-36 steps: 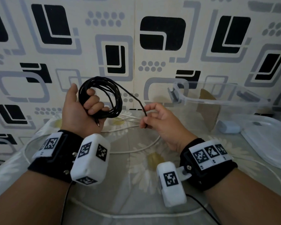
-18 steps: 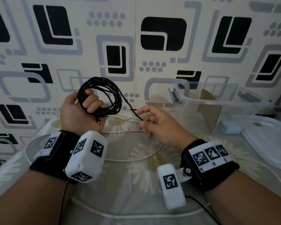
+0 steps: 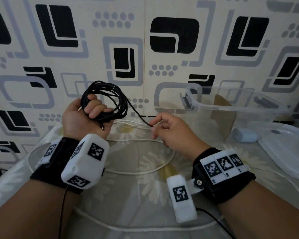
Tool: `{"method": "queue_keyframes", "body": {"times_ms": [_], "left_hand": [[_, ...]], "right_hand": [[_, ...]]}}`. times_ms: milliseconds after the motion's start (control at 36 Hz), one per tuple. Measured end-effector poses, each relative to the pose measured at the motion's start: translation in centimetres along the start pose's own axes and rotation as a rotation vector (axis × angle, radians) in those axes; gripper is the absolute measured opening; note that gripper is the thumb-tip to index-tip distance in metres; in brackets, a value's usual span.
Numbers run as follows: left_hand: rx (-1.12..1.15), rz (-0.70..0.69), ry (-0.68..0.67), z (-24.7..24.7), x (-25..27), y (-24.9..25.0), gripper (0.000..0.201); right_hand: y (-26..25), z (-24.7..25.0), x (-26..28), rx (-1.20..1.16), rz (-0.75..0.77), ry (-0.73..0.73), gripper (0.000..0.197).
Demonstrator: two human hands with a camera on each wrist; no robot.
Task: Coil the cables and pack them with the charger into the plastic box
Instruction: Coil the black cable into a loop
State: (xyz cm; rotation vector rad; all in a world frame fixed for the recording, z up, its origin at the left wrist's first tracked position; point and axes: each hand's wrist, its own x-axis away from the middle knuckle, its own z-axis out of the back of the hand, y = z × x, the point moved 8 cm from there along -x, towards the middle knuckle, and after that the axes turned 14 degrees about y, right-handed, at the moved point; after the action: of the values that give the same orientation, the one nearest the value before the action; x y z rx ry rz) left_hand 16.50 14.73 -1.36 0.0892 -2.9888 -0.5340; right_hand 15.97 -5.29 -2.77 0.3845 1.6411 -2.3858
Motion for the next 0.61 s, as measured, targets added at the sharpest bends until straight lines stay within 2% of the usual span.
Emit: {"method": "queue_keyframes", "body": {"times_ms": [83, 167, 333, 500, 611], "left_hand": [[0.018, -0.029, 0.030, 0.4, -0.2, 0.4, 0.024], [0.035, -0.054, 0.050, 0.7, -0.4, 0.7, 0.035], [0.093, -0.059, 0.000, 0.2, -0.6, 0.5, 0.022], [0.063, -0.038, -0.058, -0.2, -0.9, 0.1, 0.019], [-0.044, -0.064, -0.090, -0.7, -0.8, -0.2, 0.020]], "right_hand": [[-0.4, -0.6, 0.4, -0.030, 0.037, -0.078, 0.021], [-0.7, -0.6, 0.5, -0.010, 0.083, -0.129, 0.030], [-0.7, -0.9, 0.6, 0.140, 0.124, -0.158, 0.046], [-2.0, -0.9, 0.8, 0.183, 0.235, -0.141, 0.042], [-3.2, -0.8, 1.3, 0.051, 0.267, -0.147, 0.033]]}}
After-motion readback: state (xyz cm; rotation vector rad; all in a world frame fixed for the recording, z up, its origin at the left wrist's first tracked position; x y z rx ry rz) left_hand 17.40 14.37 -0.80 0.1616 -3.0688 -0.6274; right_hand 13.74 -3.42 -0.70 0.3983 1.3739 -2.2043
